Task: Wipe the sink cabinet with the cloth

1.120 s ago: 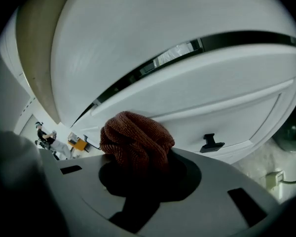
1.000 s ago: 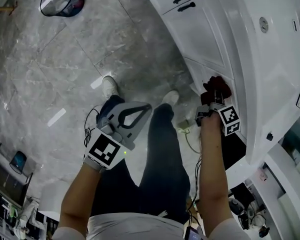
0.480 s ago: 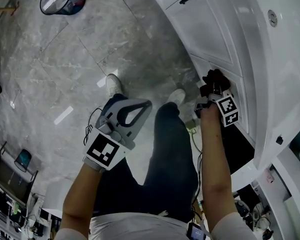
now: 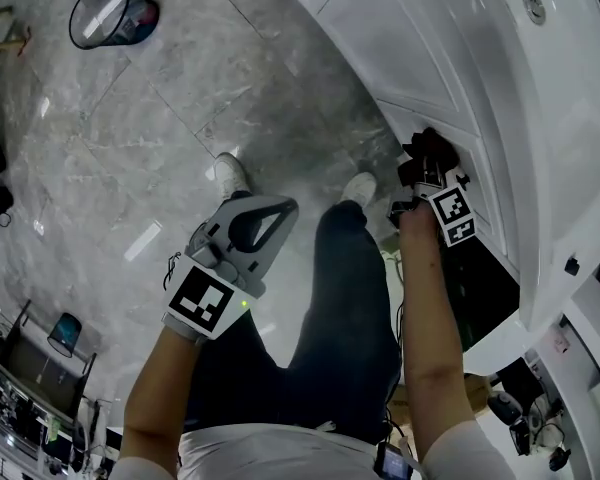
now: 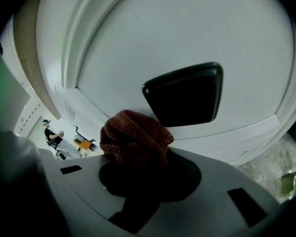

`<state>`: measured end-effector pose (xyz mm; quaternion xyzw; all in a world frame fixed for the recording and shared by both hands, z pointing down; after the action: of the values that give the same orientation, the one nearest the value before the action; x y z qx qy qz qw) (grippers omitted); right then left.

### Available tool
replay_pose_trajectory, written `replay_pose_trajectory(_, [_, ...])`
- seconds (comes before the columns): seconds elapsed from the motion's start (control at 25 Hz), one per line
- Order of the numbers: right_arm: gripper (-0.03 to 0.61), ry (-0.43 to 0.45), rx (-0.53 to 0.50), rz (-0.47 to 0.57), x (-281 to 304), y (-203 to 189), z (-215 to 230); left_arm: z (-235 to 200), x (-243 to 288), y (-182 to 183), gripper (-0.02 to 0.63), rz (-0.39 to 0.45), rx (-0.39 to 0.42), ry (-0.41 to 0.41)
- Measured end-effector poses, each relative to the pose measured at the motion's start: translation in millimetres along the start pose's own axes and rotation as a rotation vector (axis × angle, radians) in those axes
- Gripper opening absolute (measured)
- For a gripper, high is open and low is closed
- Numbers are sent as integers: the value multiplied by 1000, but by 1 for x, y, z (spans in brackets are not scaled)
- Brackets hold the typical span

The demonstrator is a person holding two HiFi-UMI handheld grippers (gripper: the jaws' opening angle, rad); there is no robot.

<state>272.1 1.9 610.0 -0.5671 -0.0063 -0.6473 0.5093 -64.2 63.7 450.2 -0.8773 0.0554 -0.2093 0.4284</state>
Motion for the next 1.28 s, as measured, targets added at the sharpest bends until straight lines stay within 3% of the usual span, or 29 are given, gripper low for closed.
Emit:
replay_pose_trajectory(0.4, [87,-25,31,36,-21,6,52,25,29,3,11,-52,32,-76])
replay_pose_trajectory(1.04, [89,-51,-159,22,-43,20,90,57,62,9,11,-96,84,-163])
replay_pose_trajectory(1.28, [89,-116,-65,52,-64,24,131,62,63,6,11,-103,92,-178])
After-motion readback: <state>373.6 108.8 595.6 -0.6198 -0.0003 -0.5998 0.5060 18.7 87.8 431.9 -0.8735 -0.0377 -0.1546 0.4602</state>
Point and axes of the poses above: the fingertips, and each gripper's own axes: x forward along the fingers, z to its right, y out of its top, the point moved 4 cm from there along -x, backward along the fingers, and after that the axes turned 13 degrees about -y, right-handed, at the moved point
